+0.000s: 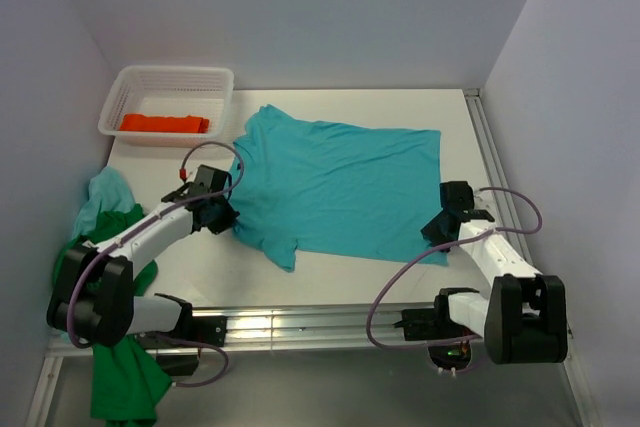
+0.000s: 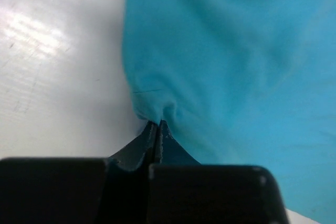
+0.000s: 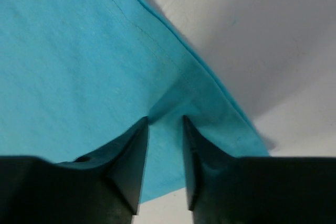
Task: Roll the t-shirts
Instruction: Fold the tshirt
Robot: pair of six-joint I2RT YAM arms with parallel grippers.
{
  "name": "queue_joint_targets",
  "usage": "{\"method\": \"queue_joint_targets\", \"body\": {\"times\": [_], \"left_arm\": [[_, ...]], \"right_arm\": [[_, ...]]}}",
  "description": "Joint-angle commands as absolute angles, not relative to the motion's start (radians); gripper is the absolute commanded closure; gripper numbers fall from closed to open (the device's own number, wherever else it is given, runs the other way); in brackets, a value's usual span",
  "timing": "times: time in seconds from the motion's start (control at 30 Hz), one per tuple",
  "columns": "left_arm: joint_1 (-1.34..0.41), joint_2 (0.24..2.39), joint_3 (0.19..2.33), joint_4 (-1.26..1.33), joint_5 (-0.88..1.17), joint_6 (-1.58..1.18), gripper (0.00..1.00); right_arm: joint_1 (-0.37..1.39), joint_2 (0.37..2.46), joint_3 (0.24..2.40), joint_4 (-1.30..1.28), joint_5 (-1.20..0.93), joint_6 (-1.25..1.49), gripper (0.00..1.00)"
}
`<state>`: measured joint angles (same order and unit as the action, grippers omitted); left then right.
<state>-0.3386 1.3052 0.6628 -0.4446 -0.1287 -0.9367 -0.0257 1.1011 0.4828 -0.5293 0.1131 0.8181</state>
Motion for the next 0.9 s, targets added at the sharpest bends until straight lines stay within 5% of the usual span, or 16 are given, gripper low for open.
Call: {"method": "queue_joint_targets", "body": {"times": [0.0,0.2,0.63,0.77,0.83,0.87], "left_arm": [[-0.348,1.305,0.793,-0.454,-0.136,-0.916,1.0],[-0.347,1.4,0.974,-0.515,-0.163,-0.894,1.0],[-0.344,1.756,1.308,-0.489,-0.091,-0.813,1.0],[-0.321,1.799,1.339,-0.462,-0.074,-0.798,0.94],[-0.308,1.792,1.315,-0.425,-0.052,-0.785,0.76],[-0.298,1.786,1.304,-0.414,-0.049,-0.782,0.68]], "right_arm": [[-0.02,1.141,0.537,-0.471,0.156,0.807,0.64],[-0.021,1.262,0.601,-0.422,0.155,0.795,0.98],[-0.028,1.46,0.799,-0.396,0.183,0.779,1.0],[-0.032,1.489,0.85,-0.409,0.144,0.71,0.77],[-0.034,1.467,0.847,-0.414,0.129,0.689,0.66],[-0.035,1.448,0.83,-0.414,0.13,0.686,0.51]]}}
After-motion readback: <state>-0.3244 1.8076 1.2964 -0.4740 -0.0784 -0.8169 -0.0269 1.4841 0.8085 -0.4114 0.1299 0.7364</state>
